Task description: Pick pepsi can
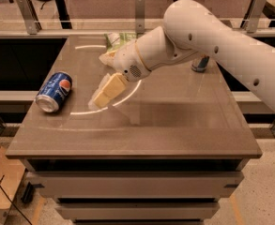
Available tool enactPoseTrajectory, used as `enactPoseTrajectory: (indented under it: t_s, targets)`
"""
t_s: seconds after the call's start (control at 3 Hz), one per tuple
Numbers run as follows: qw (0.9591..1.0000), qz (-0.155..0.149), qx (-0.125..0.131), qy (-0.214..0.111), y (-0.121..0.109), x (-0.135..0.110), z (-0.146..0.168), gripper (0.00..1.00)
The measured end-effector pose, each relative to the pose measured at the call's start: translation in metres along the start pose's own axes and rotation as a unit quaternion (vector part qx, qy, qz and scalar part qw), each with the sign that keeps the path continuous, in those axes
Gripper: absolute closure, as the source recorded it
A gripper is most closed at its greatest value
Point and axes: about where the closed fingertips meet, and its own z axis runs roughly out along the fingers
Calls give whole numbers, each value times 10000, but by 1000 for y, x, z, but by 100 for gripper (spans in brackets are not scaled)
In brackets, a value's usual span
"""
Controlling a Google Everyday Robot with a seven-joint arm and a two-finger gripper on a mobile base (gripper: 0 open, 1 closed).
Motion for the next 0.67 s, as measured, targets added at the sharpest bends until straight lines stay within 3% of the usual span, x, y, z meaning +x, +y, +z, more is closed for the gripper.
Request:
enactPoseTrajectory:
  t_s: [0.33, 0.67]
  targets:
    - [9999, 91, 109, -48, 0, 0, 2, 0]
    - [9994, 140, 194, -259, -1, -8, 29, 0]
